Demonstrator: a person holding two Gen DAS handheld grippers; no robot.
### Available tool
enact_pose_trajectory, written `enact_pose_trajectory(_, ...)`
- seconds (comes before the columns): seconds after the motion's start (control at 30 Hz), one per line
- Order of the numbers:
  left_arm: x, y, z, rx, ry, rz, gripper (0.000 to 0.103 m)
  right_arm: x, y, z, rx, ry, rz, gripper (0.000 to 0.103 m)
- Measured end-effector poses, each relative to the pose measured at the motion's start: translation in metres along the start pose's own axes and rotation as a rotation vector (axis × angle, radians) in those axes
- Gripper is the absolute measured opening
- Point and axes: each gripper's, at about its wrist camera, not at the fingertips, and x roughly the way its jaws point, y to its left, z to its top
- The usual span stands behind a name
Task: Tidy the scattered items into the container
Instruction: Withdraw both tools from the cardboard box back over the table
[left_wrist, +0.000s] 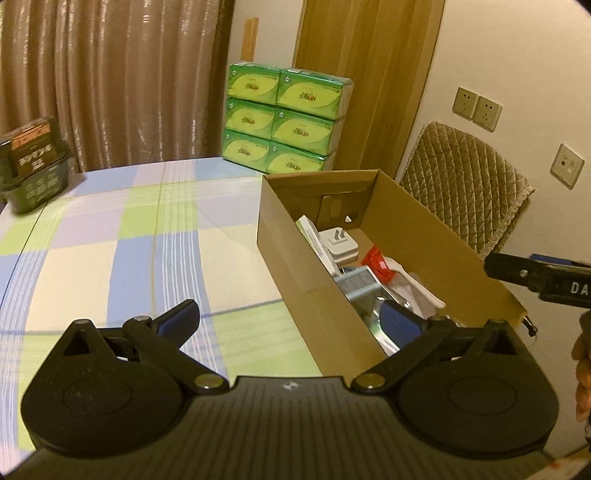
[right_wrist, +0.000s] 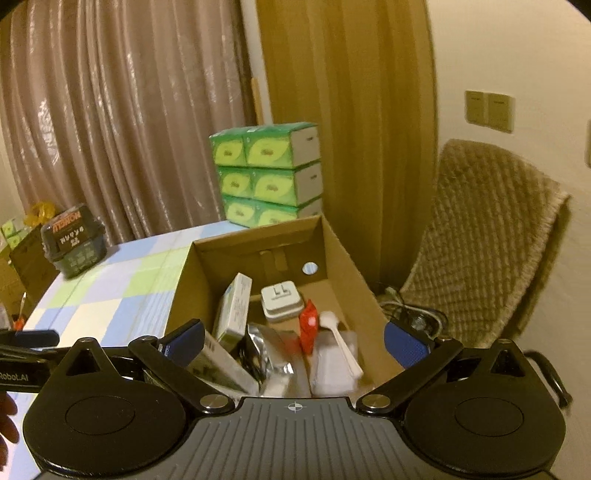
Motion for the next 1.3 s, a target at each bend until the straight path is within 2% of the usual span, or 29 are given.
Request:
enact_pose_trajectory(0.13, -0.024, -0.02, -0.013, 0.015, 0.019, 0.042, 0.102, -0.036, -0.001, -0.006, 0.012, -0.01, -0.007, 0.101)
enact_pose_trajectory(0.23, -0.042, -0.034, -0.022, -0.001, 0.029, 0.026, 0.102, -0.062, 0.0, -0.014, 0.001, -0.011, -0.012, 0.101)
enact_pose_trajectory(0.53, -0.104, -0.073, -0.054, -0.041, 0.013, 0.053, 0.102, -0.121, -0.003, -0.047, 0.009, -0.006, -0.034, 0.101)
enact_pose_trajectory(0.9, -0.165, -0.095, -0.087, -0.09, -0.002, 0.077, 0.102, -0.183, -0.006, -0.07, 0.034, -0.013, -0.021, 0.101)
enact_pose_trajectory(1.3, -0.218, -0.106, -0.107, -0.077, -0.045, 0.098, 0.102, -0.239, 0.009, -0.078, -0.008, -0.053, -0.023, 0.101)
